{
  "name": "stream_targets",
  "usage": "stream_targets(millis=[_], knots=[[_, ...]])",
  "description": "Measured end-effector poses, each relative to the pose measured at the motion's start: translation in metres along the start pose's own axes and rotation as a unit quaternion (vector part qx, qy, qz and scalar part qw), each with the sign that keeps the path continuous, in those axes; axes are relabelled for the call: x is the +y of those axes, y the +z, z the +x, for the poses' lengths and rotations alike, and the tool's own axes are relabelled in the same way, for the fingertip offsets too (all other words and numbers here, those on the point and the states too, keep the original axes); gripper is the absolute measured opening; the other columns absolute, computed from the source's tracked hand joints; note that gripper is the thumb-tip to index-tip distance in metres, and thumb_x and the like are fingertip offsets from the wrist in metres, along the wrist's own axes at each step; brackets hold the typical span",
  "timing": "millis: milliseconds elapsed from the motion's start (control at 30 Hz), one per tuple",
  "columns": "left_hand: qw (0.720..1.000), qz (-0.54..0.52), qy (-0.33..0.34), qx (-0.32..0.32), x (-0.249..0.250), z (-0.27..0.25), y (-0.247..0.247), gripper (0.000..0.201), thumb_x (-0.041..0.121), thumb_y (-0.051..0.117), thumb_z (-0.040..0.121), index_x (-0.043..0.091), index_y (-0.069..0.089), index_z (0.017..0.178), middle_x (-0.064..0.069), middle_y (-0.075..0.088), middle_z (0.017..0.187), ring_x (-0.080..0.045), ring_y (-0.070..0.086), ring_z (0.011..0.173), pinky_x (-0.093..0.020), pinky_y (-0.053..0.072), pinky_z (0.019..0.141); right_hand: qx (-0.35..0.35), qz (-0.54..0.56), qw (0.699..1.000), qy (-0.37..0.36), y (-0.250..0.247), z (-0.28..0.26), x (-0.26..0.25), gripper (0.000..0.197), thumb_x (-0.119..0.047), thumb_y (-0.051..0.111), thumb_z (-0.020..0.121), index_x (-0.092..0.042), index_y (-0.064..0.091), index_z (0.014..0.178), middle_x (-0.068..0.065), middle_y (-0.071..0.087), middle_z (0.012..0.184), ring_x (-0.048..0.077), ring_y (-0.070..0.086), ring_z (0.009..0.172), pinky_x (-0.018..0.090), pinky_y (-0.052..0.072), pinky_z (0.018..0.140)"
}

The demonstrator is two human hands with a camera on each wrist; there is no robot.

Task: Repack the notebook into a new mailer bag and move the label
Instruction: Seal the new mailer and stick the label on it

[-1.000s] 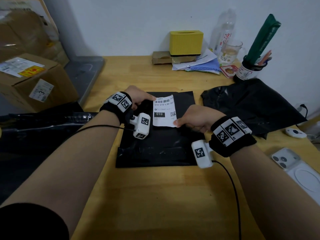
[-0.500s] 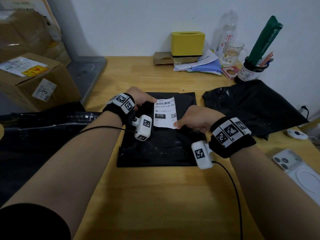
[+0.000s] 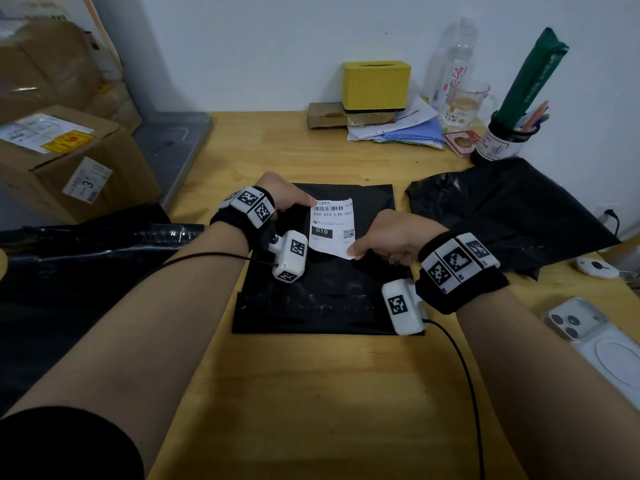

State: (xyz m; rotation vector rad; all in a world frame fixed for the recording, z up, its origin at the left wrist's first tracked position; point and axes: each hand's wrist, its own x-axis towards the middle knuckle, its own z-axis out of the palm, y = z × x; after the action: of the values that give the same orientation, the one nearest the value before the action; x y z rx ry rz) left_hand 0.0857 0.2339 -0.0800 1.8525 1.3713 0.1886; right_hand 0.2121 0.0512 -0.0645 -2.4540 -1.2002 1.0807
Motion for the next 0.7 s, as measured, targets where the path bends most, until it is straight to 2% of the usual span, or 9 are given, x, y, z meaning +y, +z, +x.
stream_targets(millis=[133,200,300,433,500,533,600,700], knots=[[1.0,-0.015,0.003,-0.007,-0.005,0.003,0.002,0.042,0.04,0.087,0.069,0.011,0.077,0.098,-0.006,0.063,0.075,-0.018,0.049,0.05,-0.021,0.037,0.045,-0.004,0.016,1.0,-0.003,0.001,0.002,0.002,0.033,-0.034,0.08,0.08,-0.012,0.063,0.062,0.0,0.038,0.045,0.016,0.032,0.036,0.02,0.028,0.043],[0.999,-0.031,0.001,-0.017,-0.006,0.003,0.003,0.038,0.039,0.088,0.069,0.015,0.079,0.096,-0.006,0.064,0.077,-0.016,0.047,0.05,-0.02,0.037,0.047,-0.002,0.01,1.0,-0.004,0.0,0.001,0.003,0.034,-0.039,0.08,0.081,-0.012,0.068,0.065,-0.002,0.041,0.044,0.015,0.035,0.036,0.02,0.03,0.042],[0.998,-0.049,-0.004,-0.036,-0.007,0.001,0.001,0.035,0.032,0.088,0.071,0.017,0.077,0.1,-0.004,0.057,0.072,-0.016,0.044,0.054,-0.024,0.039,0.051,0.0,0.003,1.0,-0.001,-0.002,0.0,0.011,0.042,-0.05,0.079,0.081,-0.011,0.066,0.072,-0.002,0.043,0.044,0.014,0.036,0.036,0.02,0.031,0.043],[0.994,-0.074,-0.029,-0.07,-0.008,-0.005,-0.015,0.033,0.025,0.084,0.077,0.013,0.068,0.103,-0.004,0.06,0.077,-0.018,0.053,0.069,-0.031,0.045,0.064,-0.019,0.065,0.998,-0.007,-0.006,0.0,0.022,0.042,-0.049,0.075,0.086,-0.012,0.059,0.072,-0.002,0.036,0.044,0.015,0.028,0.035,0.02,0.025,0.042],[0.989,-0.136,-0.008,-0.064,-0.004,-0.015,-0.025,0.022,0.025,0.077,0.085,0.01,0.065,0.095,-0.002,0.063,0.077,-0.016,0.061,0.066,-0.028,0.05,0.063,-0.011,0.15,0.988,-0.033,-0.012,-0.002,0.025,0.04,-0.044,0.073,0.09,-0.014,0.054,0.07,-0.002,0.031,0.046,0.014,0.023,0.039,0.021,0.02,0.045],[0.98,-0.185,0.007,-0.07,-0.001,-0.022,-0.029,0.018,0.024,0.072,0.089,0.01,0.064,0.095,-0.003,0.065,0.078,-0.016,0.066,0.065,-0.027,0.054,0.062,-0.002,0.203,0.978,-0.053,-0.016,-0.003,0.025,0.039,-0.041,0.071,0.092,-0.015,0.053,0.069,-0.003,0.028,0.046,0.014,0.022,0.04,0.022,0.019,0.046],[0.948,-0.292,0.026,-0.122,0.007,-0.036,-0.031,0.02,0.025,0.062,0.097,0.006,0.064,0.101,-0.009,0.073,0.085,-0.021,0.075,0.075,-0.03,0.06,0.065,0.018,0.319,0.942,-0.099,-0.021,-0.001,0.023,0.038,-0.036,0.068,0.096,-0.017,0.05,0.068,-0.005,0.026,0.047,0.013,0.02,0.042,0.026,0.019,0.049],[0.909,-0.352,0.014,-0.22,0.014,-0.051,-0.017,0.037,0.031,0.048,0.104,-0.001,0.063,0.114,-0.019,0.075,0.103,-0.031,0.074,0.096,-0.039,0.062,0.078,-0.013,0.512,0.846,-0.151,-0.02,0.013,0.018,0.039,-0.033,0.065,0.098,-0.018,0.049,0.065,-0.006,0.026,0.048,0.012,0.018,0.042,0.027,0.026,0.05]])
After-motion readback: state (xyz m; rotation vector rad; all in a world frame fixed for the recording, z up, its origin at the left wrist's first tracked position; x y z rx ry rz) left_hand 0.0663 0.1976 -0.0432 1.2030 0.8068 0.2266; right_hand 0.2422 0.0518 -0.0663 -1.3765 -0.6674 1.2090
